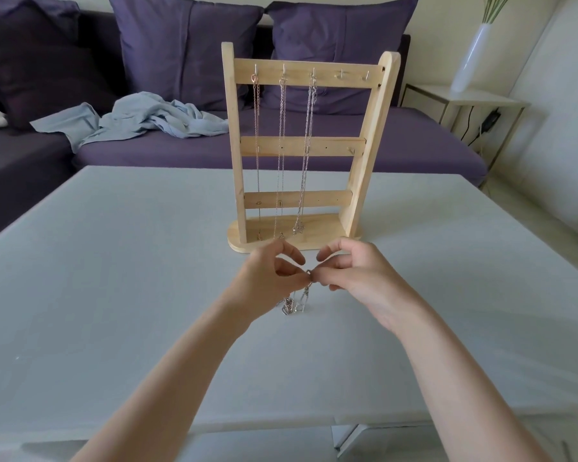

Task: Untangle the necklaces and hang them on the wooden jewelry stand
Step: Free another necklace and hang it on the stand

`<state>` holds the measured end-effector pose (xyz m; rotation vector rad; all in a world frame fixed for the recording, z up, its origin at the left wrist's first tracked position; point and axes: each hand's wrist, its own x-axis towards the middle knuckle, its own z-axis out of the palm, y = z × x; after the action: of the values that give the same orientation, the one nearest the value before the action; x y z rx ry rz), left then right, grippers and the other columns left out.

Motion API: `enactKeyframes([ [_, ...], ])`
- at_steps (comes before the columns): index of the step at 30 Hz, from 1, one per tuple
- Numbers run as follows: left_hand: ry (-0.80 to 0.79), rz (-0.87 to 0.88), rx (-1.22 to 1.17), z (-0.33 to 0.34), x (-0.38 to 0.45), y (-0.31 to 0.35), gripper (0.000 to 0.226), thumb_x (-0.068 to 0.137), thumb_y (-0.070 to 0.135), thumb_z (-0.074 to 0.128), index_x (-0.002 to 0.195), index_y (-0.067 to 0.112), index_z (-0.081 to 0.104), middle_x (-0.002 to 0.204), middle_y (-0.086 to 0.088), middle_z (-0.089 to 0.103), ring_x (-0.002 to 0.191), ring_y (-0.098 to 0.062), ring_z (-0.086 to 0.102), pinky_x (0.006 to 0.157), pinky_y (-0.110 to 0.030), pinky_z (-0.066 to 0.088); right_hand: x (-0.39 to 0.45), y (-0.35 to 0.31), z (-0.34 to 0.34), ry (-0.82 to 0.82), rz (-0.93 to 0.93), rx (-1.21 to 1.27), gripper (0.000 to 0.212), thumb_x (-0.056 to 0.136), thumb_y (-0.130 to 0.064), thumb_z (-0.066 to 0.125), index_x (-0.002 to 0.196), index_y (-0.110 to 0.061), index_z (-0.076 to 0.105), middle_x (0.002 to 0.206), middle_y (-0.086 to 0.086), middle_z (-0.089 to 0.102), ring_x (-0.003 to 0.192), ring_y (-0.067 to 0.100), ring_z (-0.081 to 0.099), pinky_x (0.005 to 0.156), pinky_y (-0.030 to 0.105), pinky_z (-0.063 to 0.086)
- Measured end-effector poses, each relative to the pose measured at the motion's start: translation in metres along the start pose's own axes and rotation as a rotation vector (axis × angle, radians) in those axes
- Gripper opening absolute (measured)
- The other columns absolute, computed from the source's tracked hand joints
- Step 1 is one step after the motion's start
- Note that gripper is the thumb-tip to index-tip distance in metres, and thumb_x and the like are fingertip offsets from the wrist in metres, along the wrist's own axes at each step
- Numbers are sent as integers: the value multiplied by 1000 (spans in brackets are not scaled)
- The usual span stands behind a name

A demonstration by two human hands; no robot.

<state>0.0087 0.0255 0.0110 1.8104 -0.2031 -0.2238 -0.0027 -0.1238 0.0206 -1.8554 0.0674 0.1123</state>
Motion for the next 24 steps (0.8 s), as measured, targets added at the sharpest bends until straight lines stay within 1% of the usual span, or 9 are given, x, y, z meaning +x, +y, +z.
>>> enactKeyframes([
  [4,-37,-9,104,5,2,-3,21,82,1,62,80,21,53,71,4,60,60,-12,52,55,-21,41,0,0,5,-35,53,-28,20,77,1,61,84,-14,50,60,-4,57,60,15,46,63,23,40],
  [8,-27,72,329,5,3,-6,18,80,6,63,79,21,53,74,9,57,56,-7,48,53,-17,40,-3,-2,2,-104,115,-30,19,80,0,59,89,-13,48,61,-1,53,57,13,44,59,20,38],
  [10,5,185,603,7,0,-8,11,80,11,63,86,19,56,81,8,59,63,-8,49,56,-16,38,-4,-3,0,-154,163,-38,20,81,0,59,95,-11,50,66,2,53,57,13,46,59,20,40],
  [12,31,259,859,10,-2,-12,12,83,16,61,95,18,60,93,4,60,78,-15,54,65,-23,42,-5,-4,-1,-230,202,-81,19,81,0,58,96,-10,52,71,5,55,58,13,48,60,21,42],
  [14,58,252,904,9,-1,-16,9,84,16,60,93,18,60,93,4,56,85,-19,56,69,-27,44,-7,-4,-1,-305,220,-104,17,81,2,56,93,-9,53,72,6,56,57,12,49,59,21,43],
  [16,125,195,745,4,3,-16,9,82,9,60,81,18,57,81,7,54,77,-18,57,65,-23,44,-8,-4,-3,-356,224,-91,15,81,5,54,88,-8,54,65,4,55,53,10,49,56,19,43],
  [18,149,32,363,-2,7,-13,19,83,0,60,73,16,55,75,5,54,65,-12,55,66,-17,47,-8,-4,-5,-354,212,-69,16,82,7,53,84,-9,55,63,4,54,52,11,47,54,18,41],
  [21,49,-174,-341,-6,3,-1,17,87,-5,58,78,10,57,74,-4,56,60,-12,55,67,-21,56,-3,0,-7,-186,141,-223,14,80,0,60,80,-13,55,66,1,53,58,12,46,54,20,36],
  [24,38,-197,-589,-6,1,3,16,91,0,55,77,9,54,66,-2,53,54,-9,51,53,-15,49,3,8,-6,3,89,-550,11,76,-12,67,79,-16,57,74,-4,56,62,10,50,52,22,35],
])
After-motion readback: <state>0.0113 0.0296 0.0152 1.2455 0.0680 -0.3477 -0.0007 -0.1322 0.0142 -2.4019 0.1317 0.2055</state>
